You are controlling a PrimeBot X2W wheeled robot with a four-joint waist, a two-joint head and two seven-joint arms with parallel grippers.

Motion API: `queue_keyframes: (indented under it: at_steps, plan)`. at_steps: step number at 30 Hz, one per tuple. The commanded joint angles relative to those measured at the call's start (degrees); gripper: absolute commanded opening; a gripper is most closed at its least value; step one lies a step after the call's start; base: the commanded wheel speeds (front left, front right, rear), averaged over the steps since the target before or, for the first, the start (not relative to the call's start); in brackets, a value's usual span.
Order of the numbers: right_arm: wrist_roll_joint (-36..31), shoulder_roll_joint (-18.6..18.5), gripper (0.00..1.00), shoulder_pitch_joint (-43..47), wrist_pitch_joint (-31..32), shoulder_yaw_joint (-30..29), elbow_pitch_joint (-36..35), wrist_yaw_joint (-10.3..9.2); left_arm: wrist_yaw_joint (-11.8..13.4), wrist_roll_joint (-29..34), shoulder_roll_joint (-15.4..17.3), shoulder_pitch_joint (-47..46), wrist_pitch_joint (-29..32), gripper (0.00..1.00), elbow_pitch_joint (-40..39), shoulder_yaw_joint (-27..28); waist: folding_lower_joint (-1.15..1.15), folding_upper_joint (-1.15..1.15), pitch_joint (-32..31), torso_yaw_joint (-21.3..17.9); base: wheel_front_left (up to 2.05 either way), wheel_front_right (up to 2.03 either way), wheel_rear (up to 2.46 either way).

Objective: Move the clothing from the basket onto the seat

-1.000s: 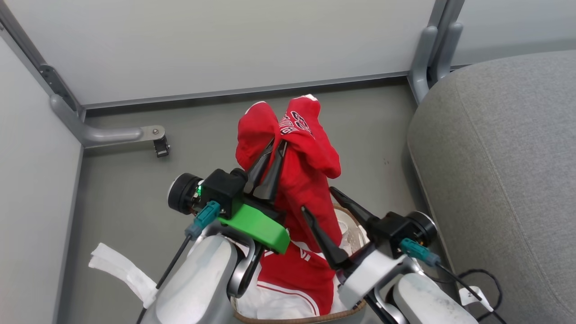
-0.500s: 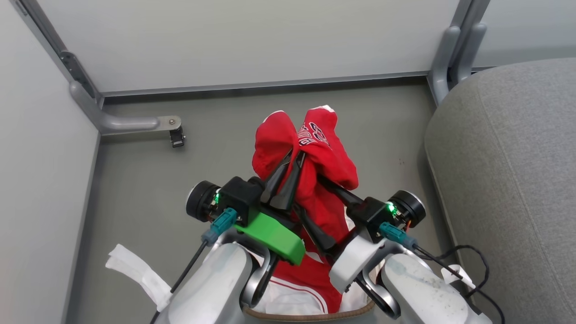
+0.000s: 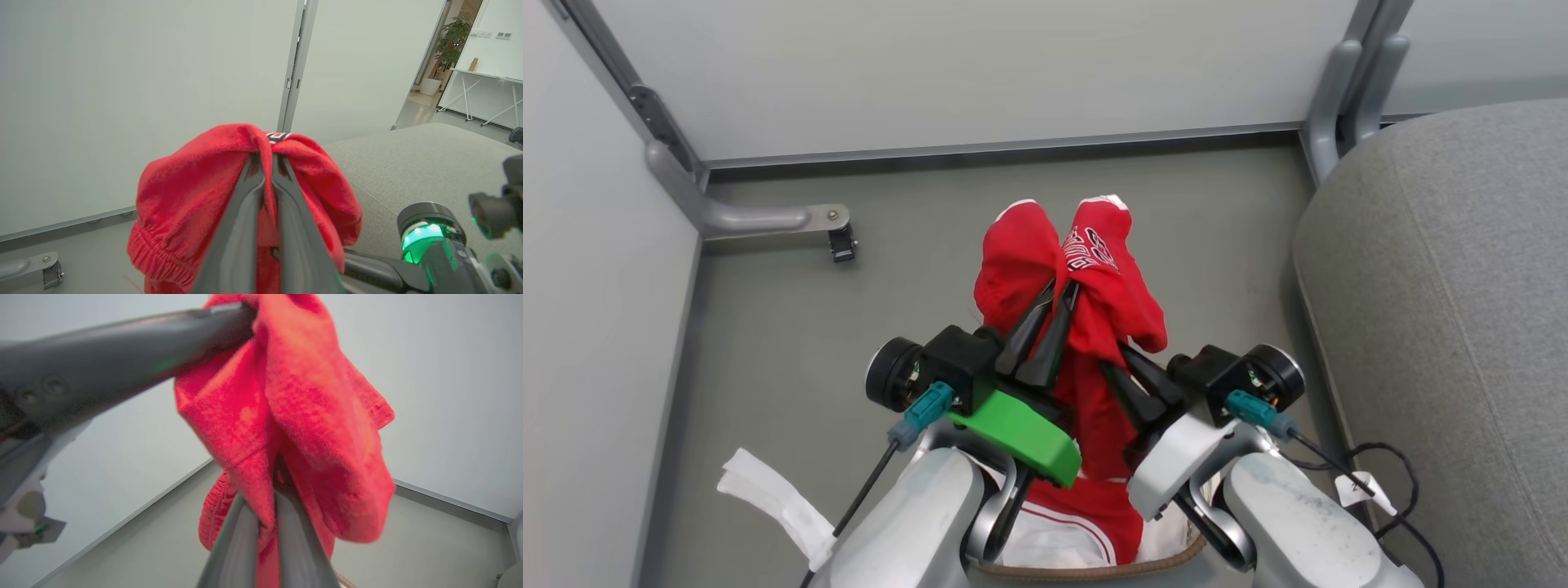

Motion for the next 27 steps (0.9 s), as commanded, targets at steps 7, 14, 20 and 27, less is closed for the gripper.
queue_keyframes:
  at_steps: [7,14,20,27]
  plan:
    - [0.1,-0.3,0.0,2.8,-0.1,-4.9,-2.4,-0.04,-0.9,2.1,0.1,2.1,0.0,1.0,0.5,1.4,0.0,0.0,0.9,-5.7,0.0,0.0,0.0]
    - [-0.4,-0.2,0.0,4.3,-0.1,-8.4,-4.7,-0.04,-1.7,4.0,0.1,2.5,0.0,1.0,1.6,2.3,0.0,0.0,2.0,-13.8,0.0,0.0,0.0]
    - [0.2,-0.2,0.0,4.9,-0.1,-10.5,-6.6,-0.04,-2.6,4.6,0.2,2.1,0.0,1.0,2.4,2.4,0.0,0.0,3.3,-21.5,0.0,0.0,0.0]
    - [0.7,-0.2,0.0,6.0,-0.1,-11.0,-7.5,-0.04,-3.2,5.1,0.2,1.8,0.0,1.0,3.4,2.8,0.0,0.0,4.4,-28.8,0.0,0.0,0.0]
